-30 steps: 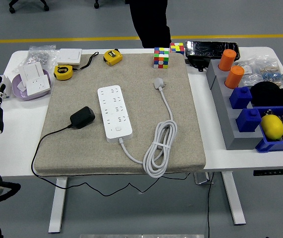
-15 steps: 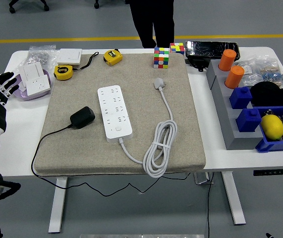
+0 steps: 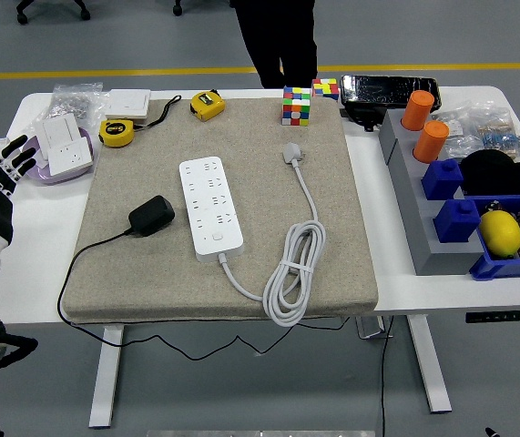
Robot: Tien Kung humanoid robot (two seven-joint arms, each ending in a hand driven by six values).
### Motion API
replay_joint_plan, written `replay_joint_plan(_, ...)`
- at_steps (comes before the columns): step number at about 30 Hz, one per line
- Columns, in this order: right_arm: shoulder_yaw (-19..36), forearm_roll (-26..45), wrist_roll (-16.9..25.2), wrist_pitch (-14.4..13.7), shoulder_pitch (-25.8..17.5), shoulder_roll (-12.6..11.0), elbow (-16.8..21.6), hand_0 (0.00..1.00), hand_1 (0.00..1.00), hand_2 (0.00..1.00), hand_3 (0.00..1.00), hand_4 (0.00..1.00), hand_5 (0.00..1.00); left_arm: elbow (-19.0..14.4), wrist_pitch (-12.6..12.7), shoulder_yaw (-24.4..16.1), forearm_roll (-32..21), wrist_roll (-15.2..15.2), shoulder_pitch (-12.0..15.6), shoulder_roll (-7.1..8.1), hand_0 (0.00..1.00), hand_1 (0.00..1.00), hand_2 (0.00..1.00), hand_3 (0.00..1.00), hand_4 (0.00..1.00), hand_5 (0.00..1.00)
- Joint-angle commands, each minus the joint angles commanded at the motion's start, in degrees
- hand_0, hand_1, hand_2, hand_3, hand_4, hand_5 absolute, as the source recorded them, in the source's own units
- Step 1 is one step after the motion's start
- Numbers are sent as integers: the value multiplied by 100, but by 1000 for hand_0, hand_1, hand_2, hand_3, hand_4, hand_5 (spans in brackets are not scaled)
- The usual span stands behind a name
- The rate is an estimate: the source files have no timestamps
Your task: Pick up the plug,place it near the board,insert it into the board,press the button
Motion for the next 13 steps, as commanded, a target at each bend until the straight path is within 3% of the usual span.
replay_joint_plan(1,3,-5,1,-2,-5,-5,0,810,746,742,769,998,968,2,-14,-4,36,10,14,0,998,998,834,541,998,998)
replay_joint_plan(6,4,-20,2,-4,-26,-31,0,810,746,742,769,998,968,-4,3,-4,98,6,82,0,998,998,834,541,998,998)
replay_joint_plan(7,14,-34,-4,-3,-35,-35,0,810,745,742,769,998,968,-2,17,1,84,-4,96,0,998,998,983,814,998,998)
replay_joint_plan(13,56,-81,-19,3,-114,-25,0,810,745,742,769,998,968,43,-11,29,-89,-31,179,0,998,998,983,814,998,998)
